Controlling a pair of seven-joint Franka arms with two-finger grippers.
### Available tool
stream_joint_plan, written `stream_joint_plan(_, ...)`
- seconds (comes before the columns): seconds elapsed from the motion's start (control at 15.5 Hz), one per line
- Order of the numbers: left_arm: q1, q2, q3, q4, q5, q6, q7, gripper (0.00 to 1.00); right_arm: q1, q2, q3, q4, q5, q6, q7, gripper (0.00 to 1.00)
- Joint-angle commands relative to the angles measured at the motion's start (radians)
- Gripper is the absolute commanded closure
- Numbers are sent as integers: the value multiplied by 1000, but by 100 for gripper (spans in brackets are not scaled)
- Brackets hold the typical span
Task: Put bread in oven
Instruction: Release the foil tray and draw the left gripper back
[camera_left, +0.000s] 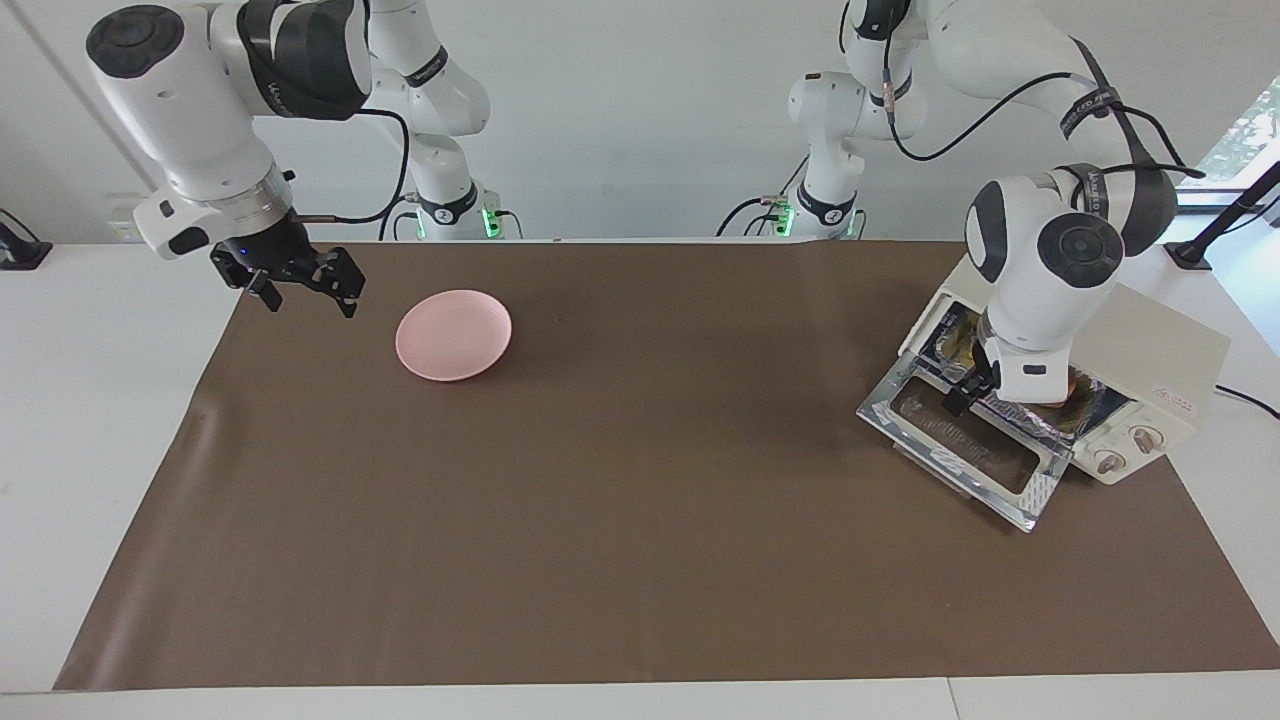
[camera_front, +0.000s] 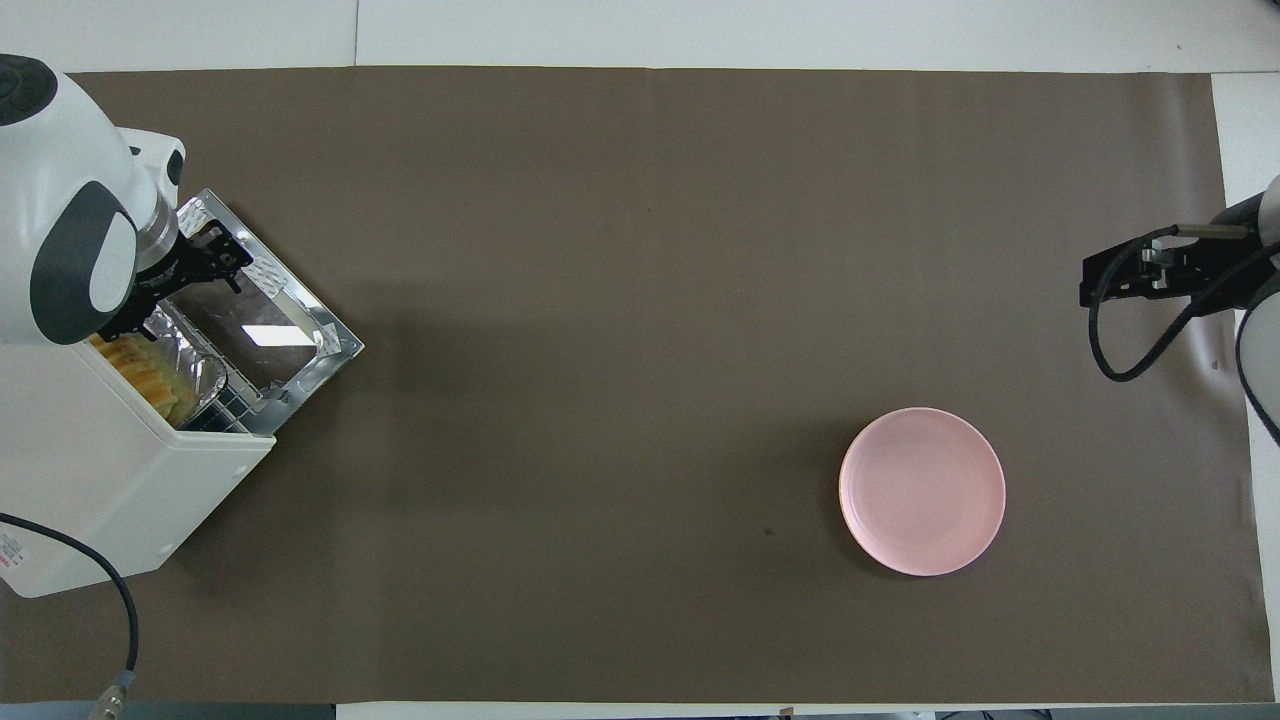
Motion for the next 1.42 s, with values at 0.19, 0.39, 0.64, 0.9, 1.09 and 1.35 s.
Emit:
stream_joint_plan(0.19,-6,-87,0,82,-24,-125,311,0,-7,-17,5,-19,-5,1,-21,0)
stream_joint_plan(0.39,-6,-165,-2,82,-50,-214,418,0,-7,-17,5,-19,-5,1,-21,0)
stream_joint_plan(0.64,-29,-309,0,-30,-57,-268,481,0,-7,-17,5,-19,-5,0,-21,0)
stream_joint_plan(0.9,81,-314,-80,-11,-127,-288,549,0,-7,-17,5,-19,-5,1,-21,0)
stream_joint_plan(1.09,141,-305,-109,-5,-181,-297,551,0,-7,-17,5,-19,-5,1,-21,0)
stream_joint_plan(1.35,205,-317,-223,-33,-147,-248,575,0,-7,-17,5,-19,-5,1,-21,0)
